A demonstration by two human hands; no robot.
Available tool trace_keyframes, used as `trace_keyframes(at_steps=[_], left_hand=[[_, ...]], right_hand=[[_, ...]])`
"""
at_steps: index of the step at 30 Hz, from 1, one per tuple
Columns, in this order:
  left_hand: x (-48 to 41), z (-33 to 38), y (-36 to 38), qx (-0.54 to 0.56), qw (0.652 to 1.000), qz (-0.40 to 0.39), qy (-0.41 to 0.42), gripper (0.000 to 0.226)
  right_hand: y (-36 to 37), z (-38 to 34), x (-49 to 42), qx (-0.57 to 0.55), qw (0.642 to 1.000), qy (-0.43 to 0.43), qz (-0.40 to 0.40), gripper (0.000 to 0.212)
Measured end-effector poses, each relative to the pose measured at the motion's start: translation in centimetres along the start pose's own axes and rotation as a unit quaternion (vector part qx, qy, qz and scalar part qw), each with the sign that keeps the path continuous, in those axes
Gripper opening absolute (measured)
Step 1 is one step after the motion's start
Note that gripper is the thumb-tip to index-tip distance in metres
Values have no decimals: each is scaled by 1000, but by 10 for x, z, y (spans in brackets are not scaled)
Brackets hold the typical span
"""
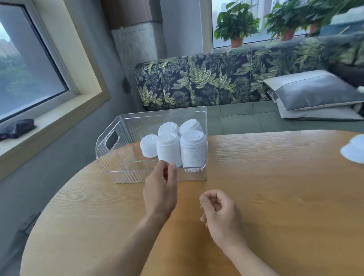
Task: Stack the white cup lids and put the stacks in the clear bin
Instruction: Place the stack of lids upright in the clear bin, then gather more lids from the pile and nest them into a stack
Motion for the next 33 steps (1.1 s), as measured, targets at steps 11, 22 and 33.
trace_keyframes(at_steps=[11,22,33], left_hand=[[152,51,66,-46,989,-140,-16,43],[222,117,157,-50,969,-240,33,34],[225,176,263,41,963,-265,-6,21]], right_hand=[[-161,5,72,41,995,1,91,15],[-304,17,81,101,981,20,166,17],[-395,28,39,110,961,24,253,14]])
Point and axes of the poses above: each hand's wrist, its own x-axis away from the middle knuckle, its own y-axis out of the palm, z = x × y, the point moved 8 cm from there along -x, towards the middle knuckle, and after that the axes turned 1 degree about -y, right-handed, at the moved point
